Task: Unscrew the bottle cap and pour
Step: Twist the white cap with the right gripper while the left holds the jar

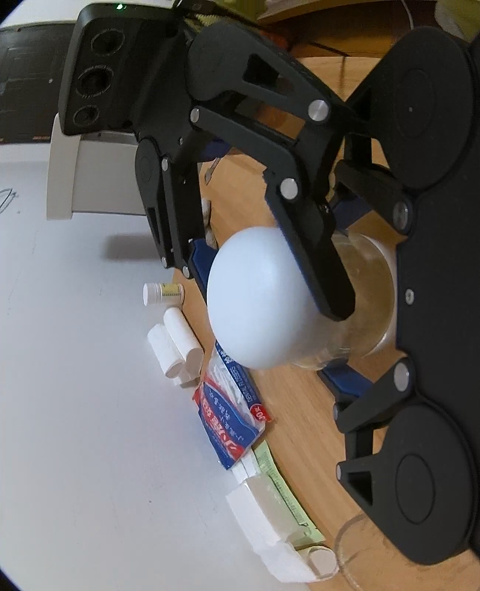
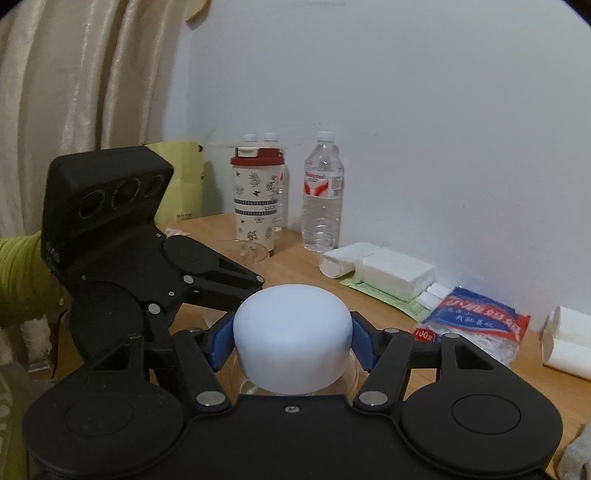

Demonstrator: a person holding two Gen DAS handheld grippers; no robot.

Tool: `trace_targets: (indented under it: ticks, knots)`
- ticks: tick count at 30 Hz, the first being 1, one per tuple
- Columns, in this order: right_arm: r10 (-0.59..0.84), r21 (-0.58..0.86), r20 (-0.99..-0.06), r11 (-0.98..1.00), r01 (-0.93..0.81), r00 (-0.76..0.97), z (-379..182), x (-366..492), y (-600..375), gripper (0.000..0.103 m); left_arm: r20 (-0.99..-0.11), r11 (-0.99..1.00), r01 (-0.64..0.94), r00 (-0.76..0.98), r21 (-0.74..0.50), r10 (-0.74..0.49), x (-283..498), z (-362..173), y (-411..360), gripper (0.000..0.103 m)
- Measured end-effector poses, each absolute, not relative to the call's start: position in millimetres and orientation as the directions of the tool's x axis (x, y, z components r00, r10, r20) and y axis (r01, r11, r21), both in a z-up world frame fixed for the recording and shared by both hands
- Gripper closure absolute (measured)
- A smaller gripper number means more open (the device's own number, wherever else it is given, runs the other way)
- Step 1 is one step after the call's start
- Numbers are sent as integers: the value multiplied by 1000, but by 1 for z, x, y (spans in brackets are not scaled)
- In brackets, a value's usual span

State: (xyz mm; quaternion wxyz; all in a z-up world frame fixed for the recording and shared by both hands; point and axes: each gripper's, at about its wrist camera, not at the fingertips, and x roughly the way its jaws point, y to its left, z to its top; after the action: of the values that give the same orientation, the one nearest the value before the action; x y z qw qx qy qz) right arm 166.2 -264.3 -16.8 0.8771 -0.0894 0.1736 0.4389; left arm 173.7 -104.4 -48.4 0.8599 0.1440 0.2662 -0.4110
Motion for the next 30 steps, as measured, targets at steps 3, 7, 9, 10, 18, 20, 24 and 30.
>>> trace_targets:
  ticks: [3, 7, 9, 10, 18, 20, 24, 30]
  knots:
    - [766, 14, -376, 567, -824, 521, -17, 167, -271, 35, -580, 598, 802, 497, 22, -646, 172, -49, -104, 25]
    - [802, -1, -379, 498, -867, 461, -16, 171, -277, 34, -583, 575, 817, 487, 41, -650, 170, -48, -105, 25]
    - [809, -2, -384, 482, -876, 445, -15, 172, -277, 34, -583, 573, 818, 485, 41, -651, 170, -48, -105, 25]
    - [812, -4, -386, 473, -881, 438, -15, 172, -277, 34, -580, 576, 816, 490, 45, -650, 169, -49, -105, 25]
    - [766, -35, -378, 550, -835, 520, -20, 161, -267, 25, -566, 604, 797, 513, 33, -645, 166, -52, -107, 24]
    - [769, 24, -365, 572, -820, 525, -20, 159, -269, 15, -560, 626, 780, 527, 20, -639, 166, -53, -107, 24]
    - [725, 47, -299, 661, -749, 620, -20, 142, -271, 14, -541, 669, 742, 575, 31, -613, 159, -55, -110, 24]
    - [552, 130, -218, 834, -537, 805, -22, 125, -269, 13, -506, 759, 650, 667, 37, -546, 149, -59, -116, 24]
